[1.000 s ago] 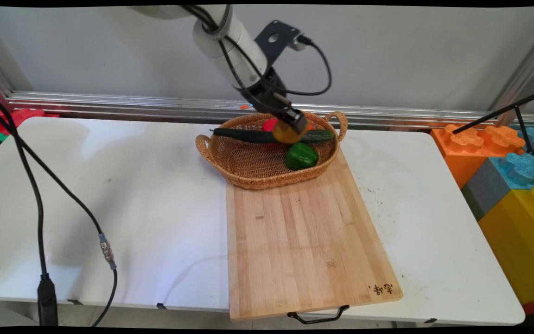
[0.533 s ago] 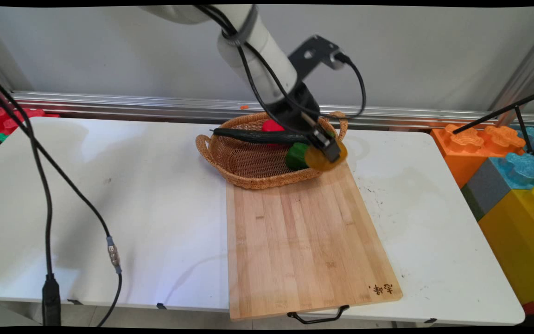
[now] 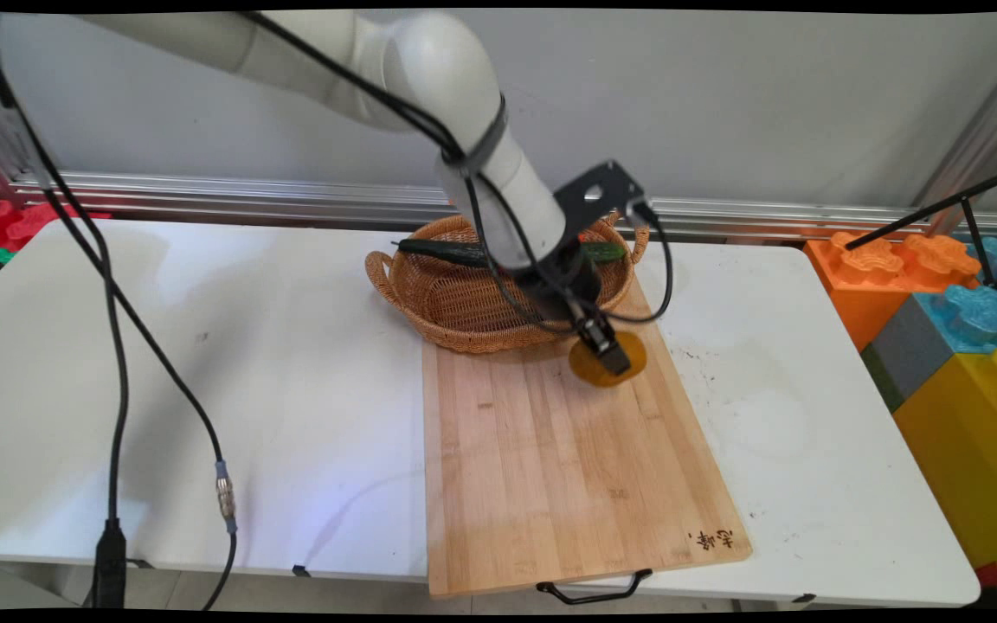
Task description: Place the picked object on the cutting board
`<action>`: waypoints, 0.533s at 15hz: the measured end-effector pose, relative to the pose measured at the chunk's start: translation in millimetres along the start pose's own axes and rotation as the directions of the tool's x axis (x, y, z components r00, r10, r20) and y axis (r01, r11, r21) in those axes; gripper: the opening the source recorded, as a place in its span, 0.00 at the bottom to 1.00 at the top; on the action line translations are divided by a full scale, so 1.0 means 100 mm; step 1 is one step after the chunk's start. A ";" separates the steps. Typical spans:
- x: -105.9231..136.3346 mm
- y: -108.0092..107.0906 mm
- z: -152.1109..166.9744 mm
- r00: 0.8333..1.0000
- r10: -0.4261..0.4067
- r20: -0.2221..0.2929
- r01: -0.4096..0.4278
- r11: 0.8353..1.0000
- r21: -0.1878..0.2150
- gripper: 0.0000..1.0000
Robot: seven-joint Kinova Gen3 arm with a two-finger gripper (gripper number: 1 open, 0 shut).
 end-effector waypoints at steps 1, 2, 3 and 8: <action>-0.04 0.00 0.08 1.000 0.010 0.010 -0.010 1.000 -0.004 0.00; -0.09 -0.01 0.16 1.000 0.020 0.019 -0.020 1.000 -0.007 0.00; -0.12 -0.01 0.23 0.999 0.028 0.027 -0.028 1.000 -0.009 0.00; -0.23 -0.03 0.48 0.997 0.070 0.044 -0.069 0.998 -0.009 0.00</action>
